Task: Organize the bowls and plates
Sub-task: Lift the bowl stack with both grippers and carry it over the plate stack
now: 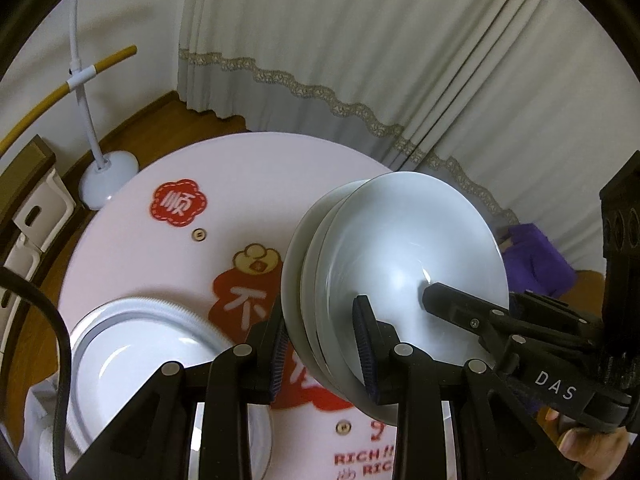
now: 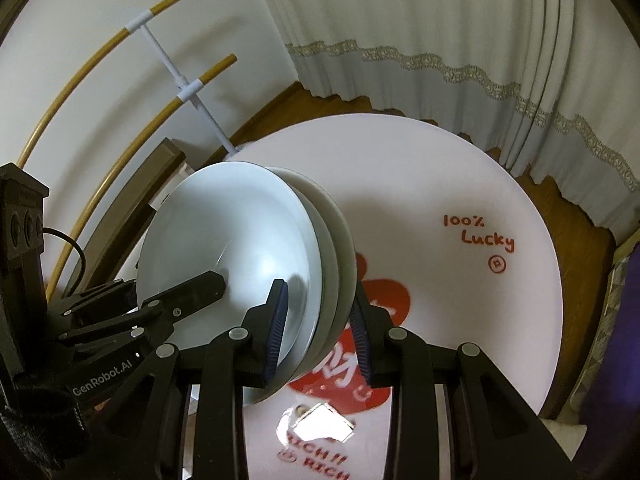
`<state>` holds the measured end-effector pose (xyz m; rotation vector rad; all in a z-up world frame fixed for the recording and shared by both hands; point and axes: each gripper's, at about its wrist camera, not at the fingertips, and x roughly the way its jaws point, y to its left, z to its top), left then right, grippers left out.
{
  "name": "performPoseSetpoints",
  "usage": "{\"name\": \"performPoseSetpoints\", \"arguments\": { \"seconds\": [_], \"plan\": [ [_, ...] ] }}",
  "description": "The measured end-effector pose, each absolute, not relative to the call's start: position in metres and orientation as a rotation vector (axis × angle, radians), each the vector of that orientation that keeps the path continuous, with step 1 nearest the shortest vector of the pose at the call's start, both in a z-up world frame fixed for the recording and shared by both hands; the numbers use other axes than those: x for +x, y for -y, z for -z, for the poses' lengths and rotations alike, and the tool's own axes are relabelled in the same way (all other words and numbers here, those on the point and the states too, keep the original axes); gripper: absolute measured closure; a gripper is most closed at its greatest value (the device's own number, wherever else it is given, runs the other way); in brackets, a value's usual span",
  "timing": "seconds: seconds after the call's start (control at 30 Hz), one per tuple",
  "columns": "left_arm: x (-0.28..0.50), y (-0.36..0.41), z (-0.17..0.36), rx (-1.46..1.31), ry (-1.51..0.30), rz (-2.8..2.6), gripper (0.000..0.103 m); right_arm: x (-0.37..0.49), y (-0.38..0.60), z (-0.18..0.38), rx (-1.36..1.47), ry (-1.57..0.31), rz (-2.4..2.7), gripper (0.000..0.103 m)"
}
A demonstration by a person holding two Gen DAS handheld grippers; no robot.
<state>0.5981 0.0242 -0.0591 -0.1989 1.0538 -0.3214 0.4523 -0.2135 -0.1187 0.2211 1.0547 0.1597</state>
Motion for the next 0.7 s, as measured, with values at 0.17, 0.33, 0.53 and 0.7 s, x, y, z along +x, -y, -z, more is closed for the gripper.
{"name": "performPoseSetpoints", "arguments": {
  "seconds": [0.17,0.33,0.53,0.7],
  "plan": [
    [0.557,-0.049,0.044,-0.202,-1.022,0.304,0.076,0.424,0.192,0.105,0.209,-1.026,-0.177,0.072],
    [0.520,-0.074,0.038,-0.205,-1.006,0.283,0.076,0.400,0.165,0.101,0.198,-1.014,-0.200,0.072],
    [0.483,-0.107,0.038,-0.211,-1.003,0.251,0.076,0.383,0.137,0.105,0.194,-1.018,-0.230,0.072],
    [0.465,-0.135,0.041,-0.225,-1.011,0.220,0.076,0.380,0.110,0.116,0.187,-1.035,-0.259,0.072]
  ]
}}
